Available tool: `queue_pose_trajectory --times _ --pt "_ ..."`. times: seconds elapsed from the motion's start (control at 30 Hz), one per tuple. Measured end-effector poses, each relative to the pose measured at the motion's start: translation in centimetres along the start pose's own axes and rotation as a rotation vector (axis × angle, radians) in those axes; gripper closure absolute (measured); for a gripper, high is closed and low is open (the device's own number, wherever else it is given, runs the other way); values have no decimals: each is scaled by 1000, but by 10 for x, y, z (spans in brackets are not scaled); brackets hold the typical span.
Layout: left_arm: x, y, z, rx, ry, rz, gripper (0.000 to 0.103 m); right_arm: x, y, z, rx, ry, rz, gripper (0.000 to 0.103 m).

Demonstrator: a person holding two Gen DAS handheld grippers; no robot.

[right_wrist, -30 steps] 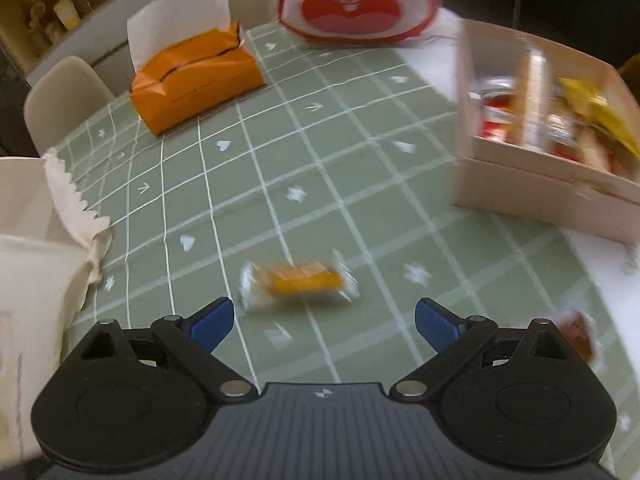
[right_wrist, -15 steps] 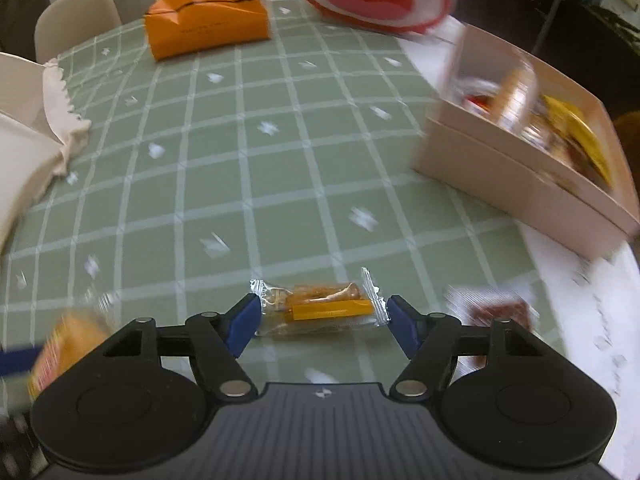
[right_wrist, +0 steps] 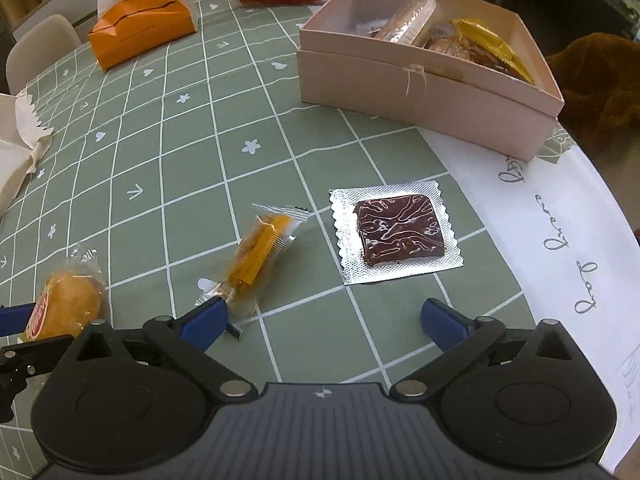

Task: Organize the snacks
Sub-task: 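Grasp the small orange candy stick with the right tool while the left tool holds the bread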

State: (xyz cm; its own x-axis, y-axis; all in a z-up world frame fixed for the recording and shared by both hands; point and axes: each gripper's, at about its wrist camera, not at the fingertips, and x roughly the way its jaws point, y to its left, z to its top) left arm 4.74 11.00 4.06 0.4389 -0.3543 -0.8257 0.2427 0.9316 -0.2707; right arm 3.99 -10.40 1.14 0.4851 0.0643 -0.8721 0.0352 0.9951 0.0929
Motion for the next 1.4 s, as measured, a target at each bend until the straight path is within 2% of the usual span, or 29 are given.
queue_pose_trajectory --times 0.13,0.27,0.4,0.5,0.57,0.6,0.67,0.73,0.9,1.1,1.27,1.37,1.4 --pt "1 1 0 -5 -2 -2 42 -8 1 0 18 -42 -4 0" --pt "2 1 0 -8 0 -2 41 -18 0 -1 57 -81 29 1" --pt "2 1 0 -11 -1 0 40 -16 4 3 81 -95 40 14" --pt "2 1 0 -11 -4 2 40 -14 14 7 77 -113 54 18" --pt "2 1 -1 -13 -5 3 40 -9 20 12 85 -115 71 24" --pt "3 1 -1 -12 -5 4 40 -5 24 15 84 -108 75 30" --pt "3 0 -1 -11 -5 8 40 1 33 19 62 -103 37 38" --pt "3 0 -1 -11 -7 9 40 0 43 20 11 -95 4 55" --pt "2 0 -2 -10 -13 13 40 -12 45 4 -56 -80 5 70" --pt "2 -2 -3 2 -21 19 40 -31 21 -15 -15 -77 17 72" --pt "0 -4 -6 8 -34 11 42 -45 -5 -26 59 -81 61 73" --pt "-5 -16 -13 62 -50 -1 45 -54 -17 -32 86 -91 72 74" --pt "-6 -21 -15 84 -52 0 45 -58 -20 -35 92 -93 74 79"
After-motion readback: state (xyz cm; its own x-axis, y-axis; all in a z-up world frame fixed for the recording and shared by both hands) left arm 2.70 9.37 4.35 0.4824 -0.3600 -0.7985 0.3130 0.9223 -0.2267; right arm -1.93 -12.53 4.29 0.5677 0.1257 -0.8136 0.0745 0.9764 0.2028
